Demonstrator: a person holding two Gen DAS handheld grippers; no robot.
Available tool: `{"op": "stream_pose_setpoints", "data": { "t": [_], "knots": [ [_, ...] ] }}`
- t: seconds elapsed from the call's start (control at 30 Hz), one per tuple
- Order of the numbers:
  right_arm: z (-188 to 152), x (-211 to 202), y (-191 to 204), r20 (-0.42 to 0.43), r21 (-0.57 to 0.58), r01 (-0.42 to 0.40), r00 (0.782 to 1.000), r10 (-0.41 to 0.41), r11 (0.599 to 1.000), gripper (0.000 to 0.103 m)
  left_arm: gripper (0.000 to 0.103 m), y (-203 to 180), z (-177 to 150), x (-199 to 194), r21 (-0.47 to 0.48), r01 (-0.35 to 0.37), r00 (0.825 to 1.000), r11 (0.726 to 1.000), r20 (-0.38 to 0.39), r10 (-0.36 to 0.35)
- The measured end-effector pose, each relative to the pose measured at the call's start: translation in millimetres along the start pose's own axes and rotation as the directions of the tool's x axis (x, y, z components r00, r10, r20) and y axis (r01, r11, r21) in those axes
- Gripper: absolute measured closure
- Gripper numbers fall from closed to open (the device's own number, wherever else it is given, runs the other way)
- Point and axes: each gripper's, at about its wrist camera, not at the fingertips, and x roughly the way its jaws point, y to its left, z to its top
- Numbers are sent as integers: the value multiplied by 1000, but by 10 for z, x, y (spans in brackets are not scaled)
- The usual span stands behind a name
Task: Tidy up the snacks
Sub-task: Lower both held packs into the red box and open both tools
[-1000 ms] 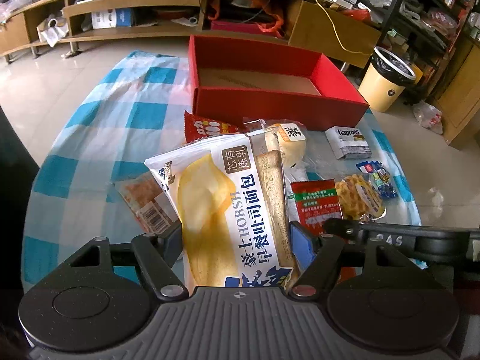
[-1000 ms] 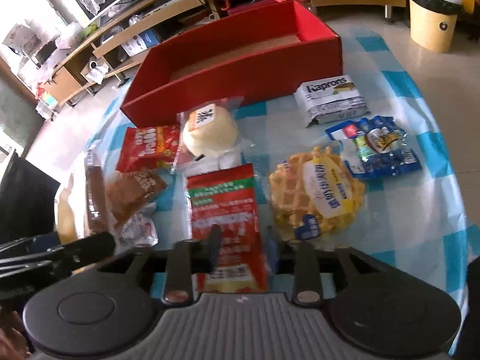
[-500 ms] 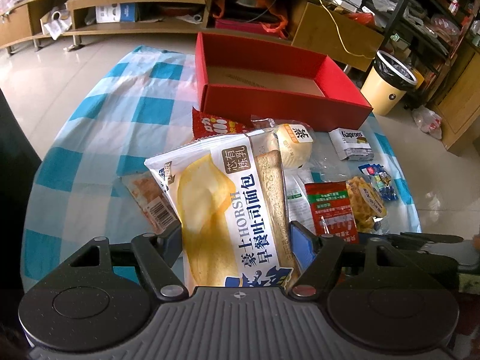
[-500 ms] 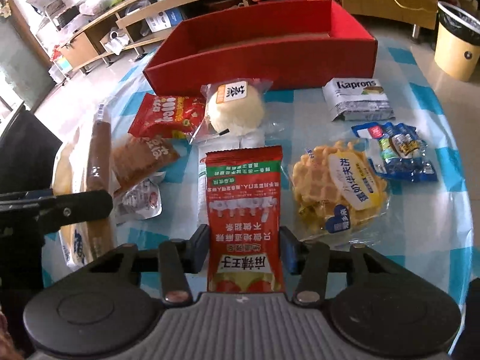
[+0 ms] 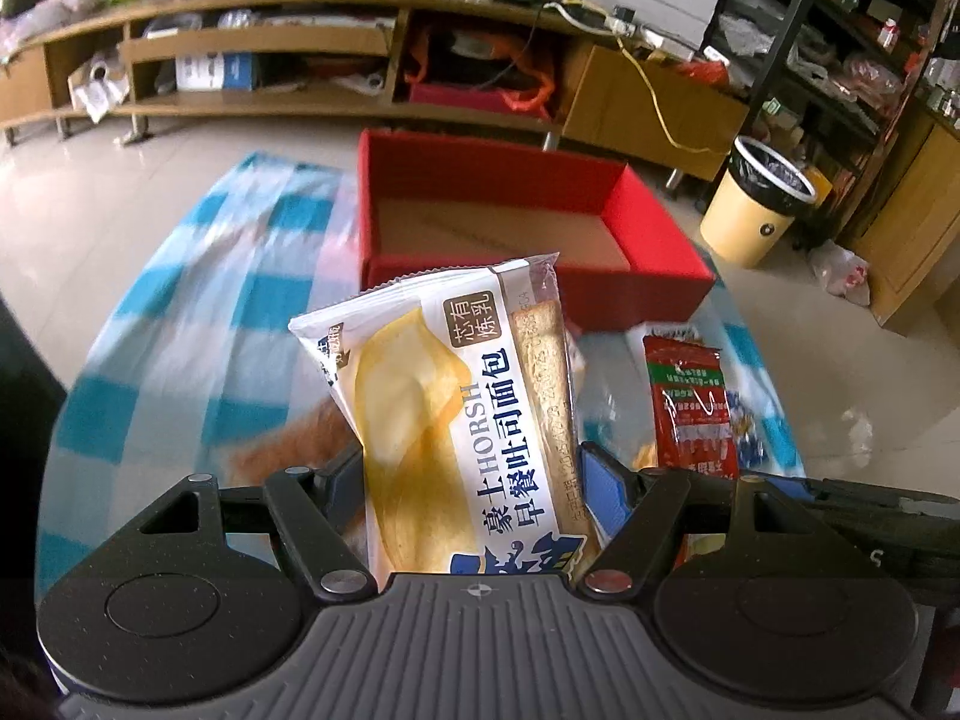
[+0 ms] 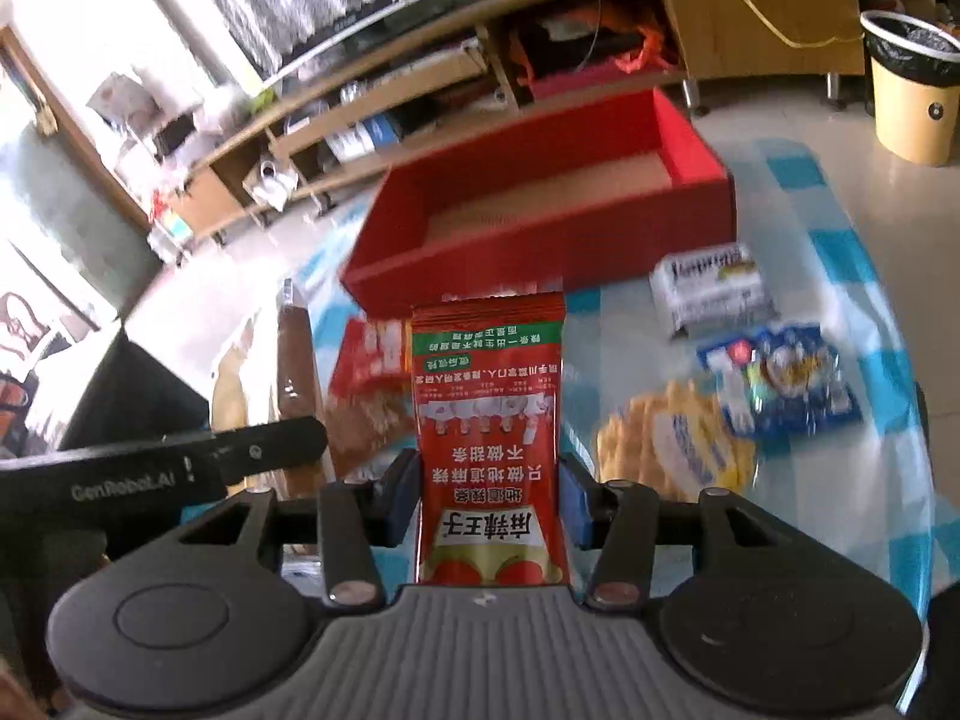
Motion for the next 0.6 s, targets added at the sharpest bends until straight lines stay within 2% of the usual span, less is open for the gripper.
{"op": "stream_pose_setpoints", "data": {
  "t": [0.27, 0.6],
  "knots": [
    [447, 70, -142, 91, 41, -31, 996, 27, 999, 58, 25, -161, 434, 215, 34, -38, 998, 999, 59, 36],
    [1006, 400, -382, 185, 78, -91, 980, 75, 993, 58, 25, -285, 947, 626, 44, -87, 991, 995, 103, 82]
  ]
}}
